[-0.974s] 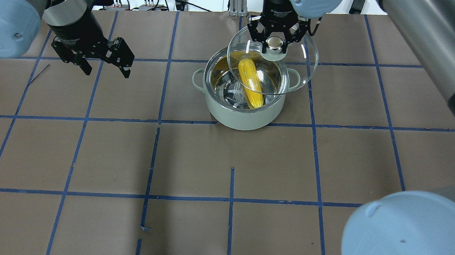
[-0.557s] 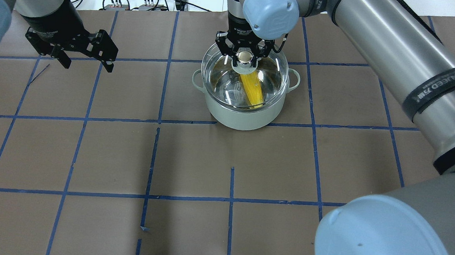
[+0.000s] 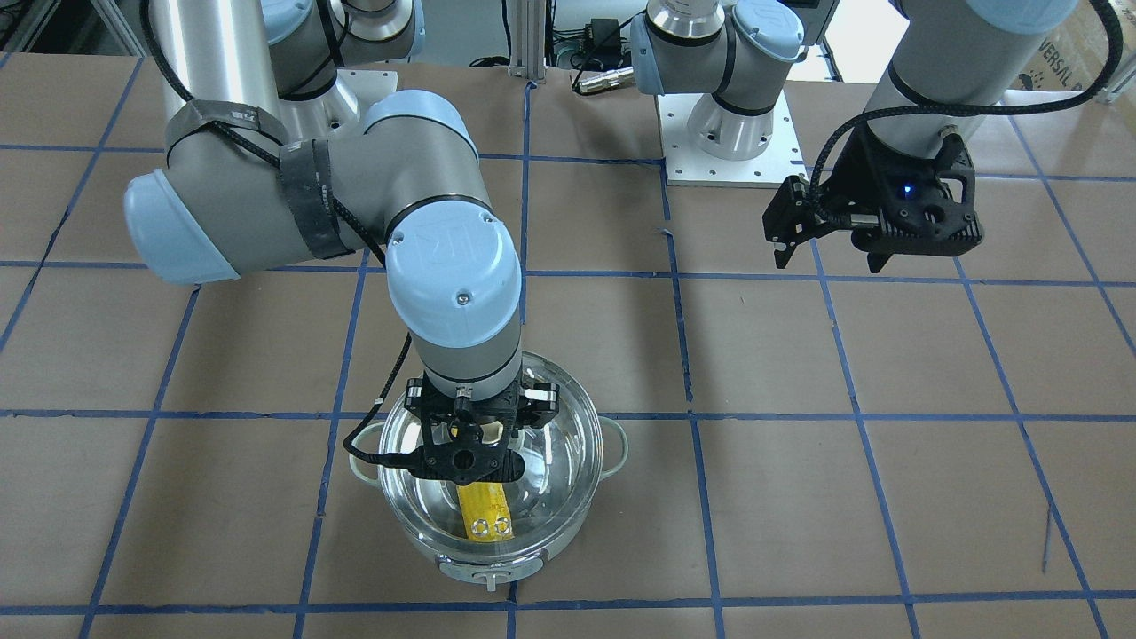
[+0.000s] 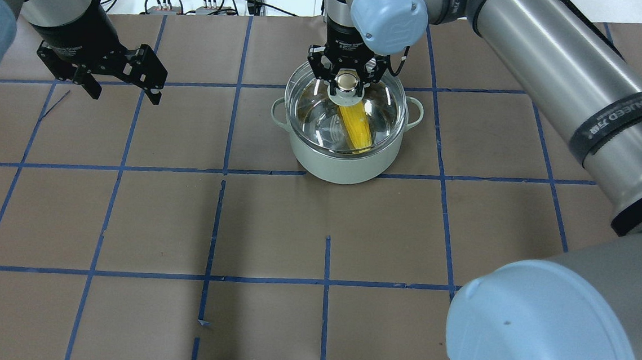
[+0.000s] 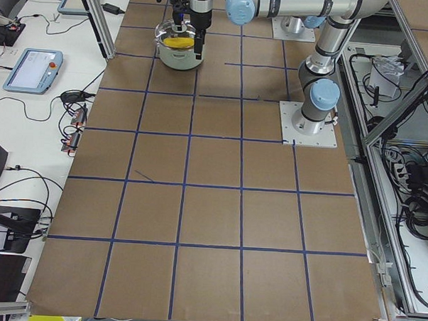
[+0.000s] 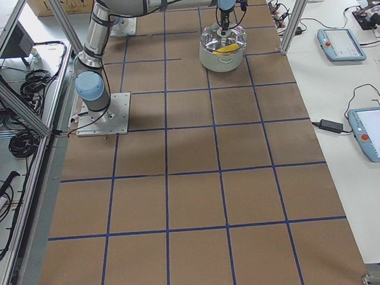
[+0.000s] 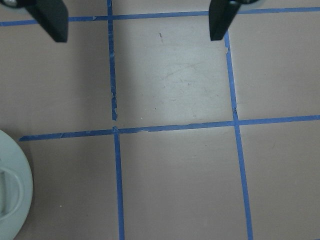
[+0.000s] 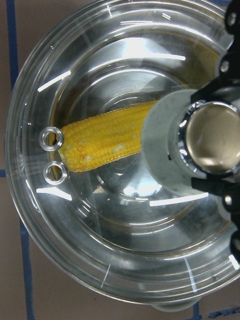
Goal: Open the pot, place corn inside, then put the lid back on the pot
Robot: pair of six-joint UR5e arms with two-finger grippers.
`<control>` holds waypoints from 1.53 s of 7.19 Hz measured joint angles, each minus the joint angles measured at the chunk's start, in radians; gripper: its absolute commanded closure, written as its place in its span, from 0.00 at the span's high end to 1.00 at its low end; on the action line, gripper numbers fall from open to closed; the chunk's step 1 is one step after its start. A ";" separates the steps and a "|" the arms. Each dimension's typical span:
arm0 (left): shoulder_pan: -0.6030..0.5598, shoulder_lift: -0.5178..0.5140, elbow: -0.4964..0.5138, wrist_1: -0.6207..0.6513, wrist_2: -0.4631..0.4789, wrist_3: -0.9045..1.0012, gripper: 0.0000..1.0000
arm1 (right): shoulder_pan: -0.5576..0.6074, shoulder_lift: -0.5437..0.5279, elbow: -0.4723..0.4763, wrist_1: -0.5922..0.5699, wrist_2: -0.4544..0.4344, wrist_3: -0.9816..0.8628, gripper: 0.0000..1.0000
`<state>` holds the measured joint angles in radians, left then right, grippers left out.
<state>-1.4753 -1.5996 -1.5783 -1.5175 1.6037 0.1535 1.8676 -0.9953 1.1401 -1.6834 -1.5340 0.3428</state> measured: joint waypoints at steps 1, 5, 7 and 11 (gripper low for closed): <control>-0.003 0.000 -0.009 0.001 0.000 -0.006 1.00 | -0.004 0.000 0.002 0.004 0.012 -0.001 0.14; -0.020 0.026 -0.102 0.036 -0.002 -0.009 1.00 | -0.006 0.002 0.006 0.009 0.016 -0.004 0.15; -0.042 0.020 -0.108 0.041 -0.002 -0.021 1.00 | -0.009 0.002 0.008 0.011 0.016 -0.003 0.20; -0.054 0.005 -0.093 0.105 -0.041 -0.043 1.00 | -0.006 0.003 0.020 0.017 0.018 0.005 0.19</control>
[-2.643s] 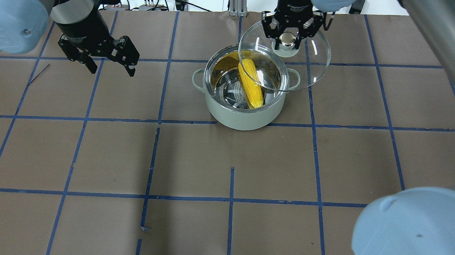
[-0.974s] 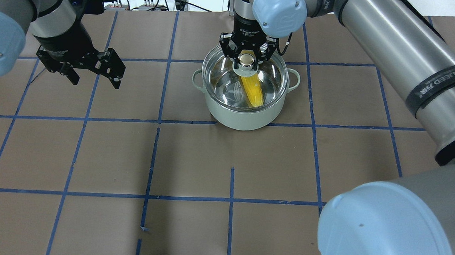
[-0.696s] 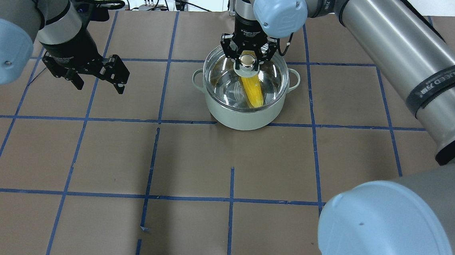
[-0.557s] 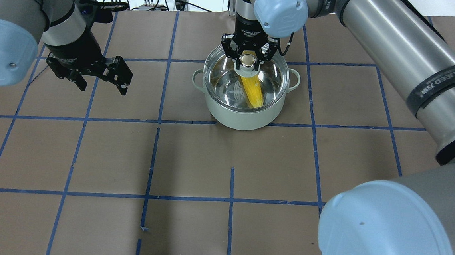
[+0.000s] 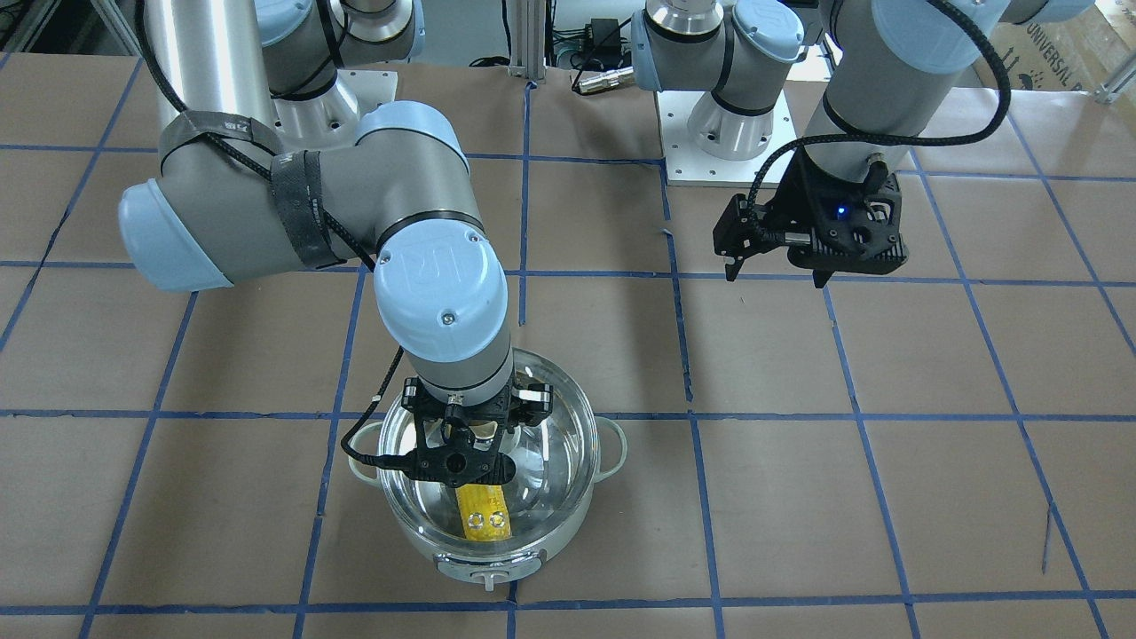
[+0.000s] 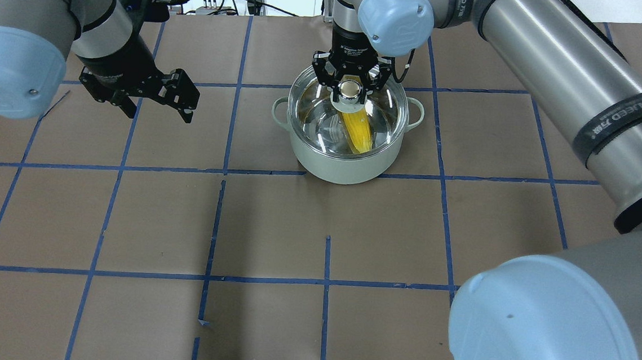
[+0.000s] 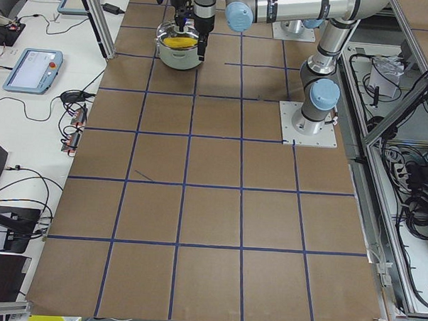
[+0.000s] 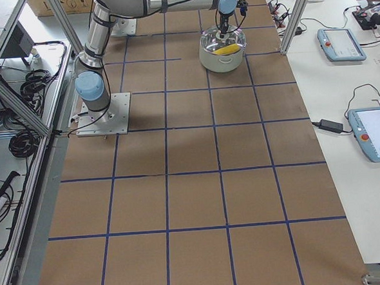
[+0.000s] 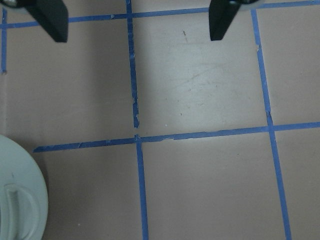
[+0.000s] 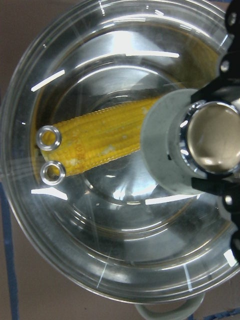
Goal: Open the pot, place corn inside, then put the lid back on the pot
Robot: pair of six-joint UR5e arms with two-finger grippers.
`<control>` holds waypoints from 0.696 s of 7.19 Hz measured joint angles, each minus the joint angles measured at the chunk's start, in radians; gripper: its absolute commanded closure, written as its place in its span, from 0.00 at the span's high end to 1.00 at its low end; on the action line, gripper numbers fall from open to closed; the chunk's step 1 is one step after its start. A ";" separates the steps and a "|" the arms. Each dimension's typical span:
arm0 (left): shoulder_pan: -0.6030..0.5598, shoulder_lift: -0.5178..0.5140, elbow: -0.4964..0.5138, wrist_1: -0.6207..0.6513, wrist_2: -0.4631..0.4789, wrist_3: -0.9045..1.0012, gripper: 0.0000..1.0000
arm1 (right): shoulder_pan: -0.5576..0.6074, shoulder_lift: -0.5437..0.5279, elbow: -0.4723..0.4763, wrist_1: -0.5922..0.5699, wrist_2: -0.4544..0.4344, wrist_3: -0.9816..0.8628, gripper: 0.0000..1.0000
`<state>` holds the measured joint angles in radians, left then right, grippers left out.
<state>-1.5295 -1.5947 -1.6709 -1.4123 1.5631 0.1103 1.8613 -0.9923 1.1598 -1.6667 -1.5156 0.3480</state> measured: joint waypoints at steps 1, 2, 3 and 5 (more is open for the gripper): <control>-0.001 0.004 0.003 -0.001 0.001 -0.007 1.00 | 0.002 0.000 0.000 0.006 0.001 0.000 0.20; -0.001 0.010 0.004 -0.007 0.002 -0.014 1.00 | 0.002 0.000 0.000 0.010 0.001 0.000 0.37; -0.001 0.016 0.005 -0.021 0.001 -0.021 1.00 | 0.000 0.002 0.000 0.007 -0.001 -0.004 0.78; -0.001 0.023 0.005 -0.042 0.001 -0.027 1.00 | -0.006 0.016 -0.002 -0.032 -0.007 -0.010 1.00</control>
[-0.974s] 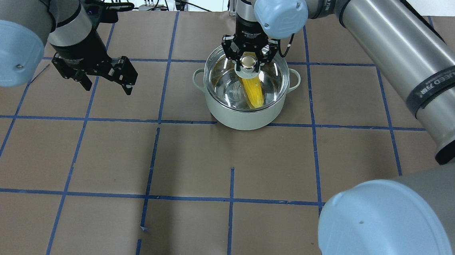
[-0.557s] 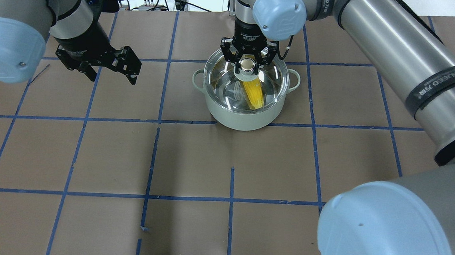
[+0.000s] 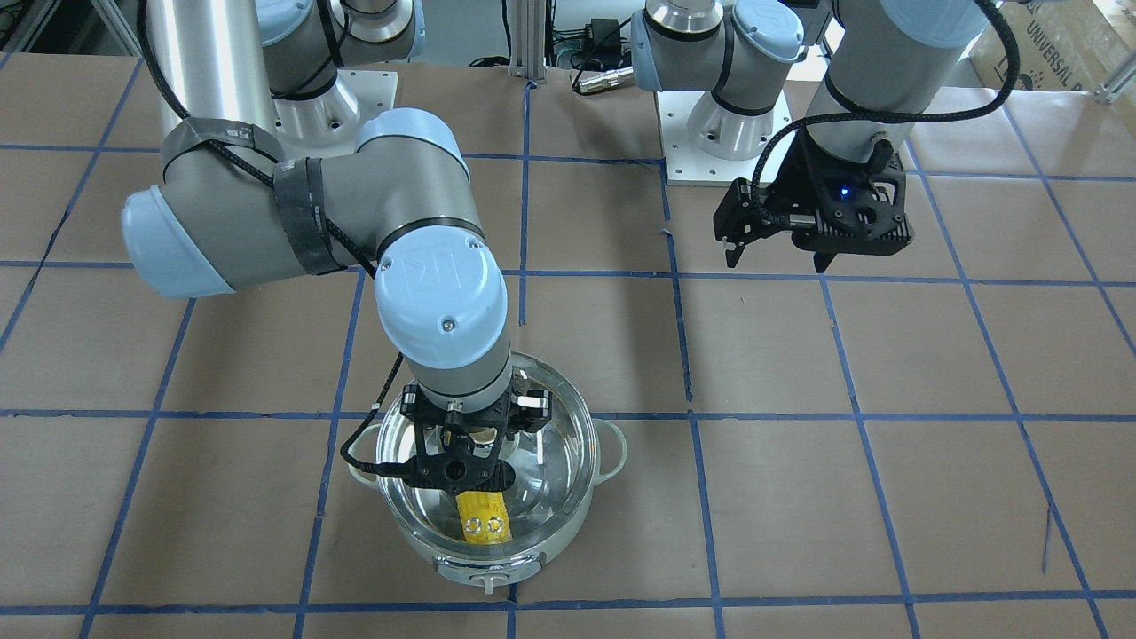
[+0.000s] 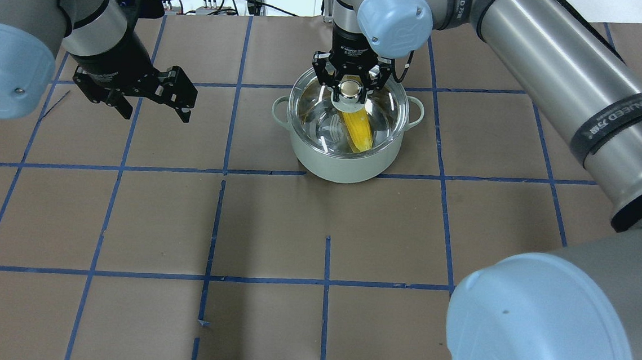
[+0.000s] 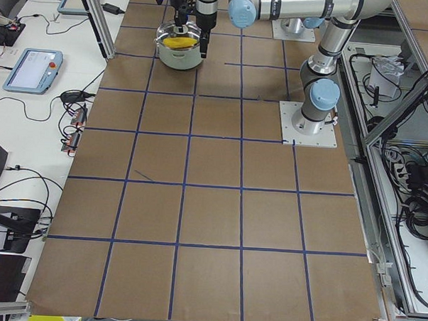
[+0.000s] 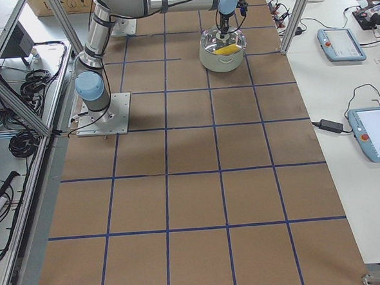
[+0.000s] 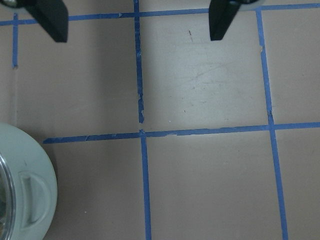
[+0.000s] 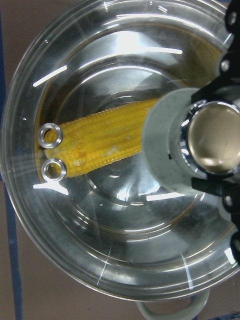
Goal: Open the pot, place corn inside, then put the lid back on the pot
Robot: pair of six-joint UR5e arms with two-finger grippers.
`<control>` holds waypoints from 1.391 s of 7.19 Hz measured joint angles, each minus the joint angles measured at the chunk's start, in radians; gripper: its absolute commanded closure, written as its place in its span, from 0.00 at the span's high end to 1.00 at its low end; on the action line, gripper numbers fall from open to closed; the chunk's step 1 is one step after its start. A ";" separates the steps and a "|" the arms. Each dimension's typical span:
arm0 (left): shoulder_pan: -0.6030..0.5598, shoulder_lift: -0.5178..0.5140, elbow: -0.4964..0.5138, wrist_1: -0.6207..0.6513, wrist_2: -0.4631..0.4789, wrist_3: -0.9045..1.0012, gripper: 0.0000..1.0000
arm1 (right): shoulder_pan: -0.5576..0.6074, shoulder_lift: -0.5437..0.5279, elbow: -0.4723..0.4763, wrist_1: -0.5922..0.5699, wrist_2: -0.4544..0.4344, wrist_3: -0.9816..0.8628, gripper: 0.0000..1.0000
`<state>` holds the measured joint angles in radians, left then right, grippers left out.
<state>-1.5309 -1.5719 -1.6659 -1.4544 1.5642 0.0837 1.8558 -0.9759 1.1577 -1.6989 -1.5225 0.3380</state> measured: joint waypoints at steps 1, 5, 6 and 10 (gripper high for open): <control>0.000 0.001 0.000 -0.003 0.000 -0.001 1.00 | -0.001 0.007 -0.003 -0.016 -0.001 -0.001 1.00; 0.001 0.002 0.000 -0.003 0.002 -0.001 1.00 | -0.066 -0.048 -0.040 0.057 -0.036 -0.139 1.00; 0.001 0.002 0.000 -0.003 0.003 -0.001 1.00 | -0.112 -0.091 -0.040 0.108 -0.044 -0.206 1.00; 0.000 0.003 -0.001 -0.003 0.003 -0.001 1.00 | -0.272 -0.389 0.076 0.364 -0.098 -0.461 1.00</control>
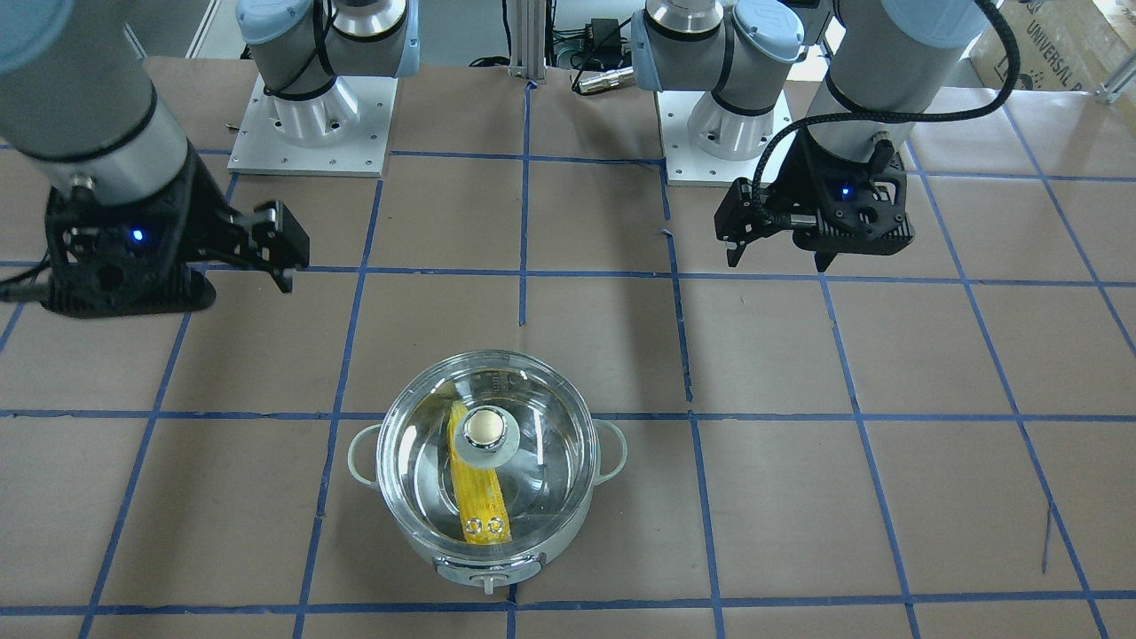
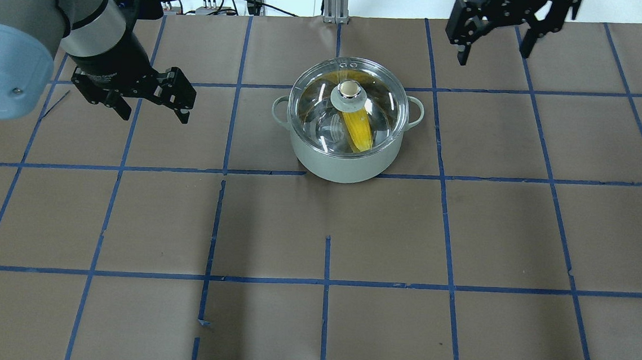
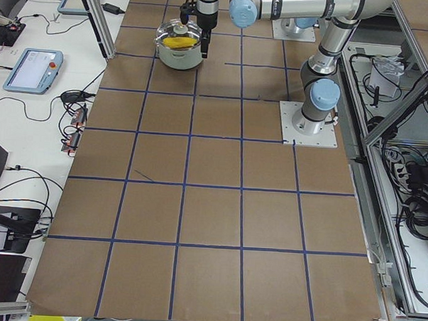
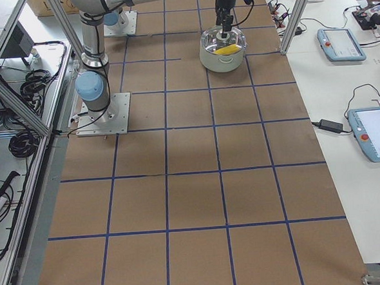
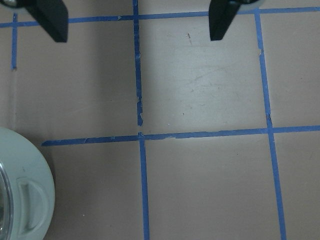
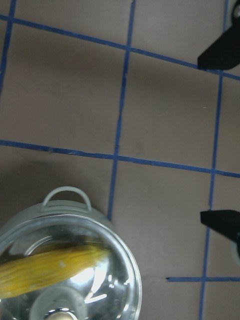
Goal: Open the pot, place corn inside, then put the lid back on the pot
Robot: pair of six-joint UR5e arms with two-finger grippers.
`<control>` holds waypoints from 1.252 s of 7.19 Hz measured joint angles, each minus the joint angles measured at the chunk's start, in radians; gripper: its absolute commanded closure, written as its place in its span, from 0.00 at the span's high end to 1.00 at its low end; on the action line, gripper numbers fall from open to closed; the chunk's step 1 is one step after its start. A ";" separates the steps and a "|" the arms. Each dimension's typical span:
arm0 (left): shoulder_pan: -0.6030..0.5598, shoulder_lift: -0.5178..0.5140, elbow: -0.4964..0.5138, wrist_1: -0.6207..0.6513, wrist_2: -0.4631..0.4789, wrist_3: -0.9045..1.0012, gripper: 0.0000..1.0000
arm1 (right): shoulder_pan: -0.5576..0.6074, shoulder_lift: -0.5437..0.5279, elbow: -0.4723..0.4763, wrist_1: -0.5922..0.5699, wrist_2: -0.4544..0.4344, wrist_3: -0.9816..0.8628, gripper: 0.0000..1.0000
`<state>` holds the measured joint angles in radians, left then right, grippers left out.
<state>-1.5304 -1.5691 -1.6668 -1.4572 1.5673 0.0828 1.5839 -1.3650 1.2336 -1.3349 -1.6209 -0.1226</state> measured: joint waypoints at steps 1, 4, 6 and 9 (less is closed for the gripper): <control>0.000 0.000 -0.001 0.000 -0.001 0.000 1.00 | -0.004 -0.076 0.082 -0.002 0.002 -0.004 1.00; 0.001 0.000 -0.004 0.000 -0.002 0.000 1.00 | 0.001 -0.168 0.245 -0.155 0.006 0.003 1.00; 0.001 0.000 -0.006 0.000 -0.005 0.000 1.00 | 0.003 -0.170 0.258 -0.255 0.015 0.009 1.00; 0.002 0.000 -0.005 0.000 -0.007 0.000 1.00 | 0.009 -0.158 0.255 -0.277 0.062 0.045 1.00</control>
<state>-1.5281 -1.5693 -1.6721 -1.4573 1.5599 0.0828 1.5931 -1.5233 1.4890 -1.6123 -1.5586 -0.0778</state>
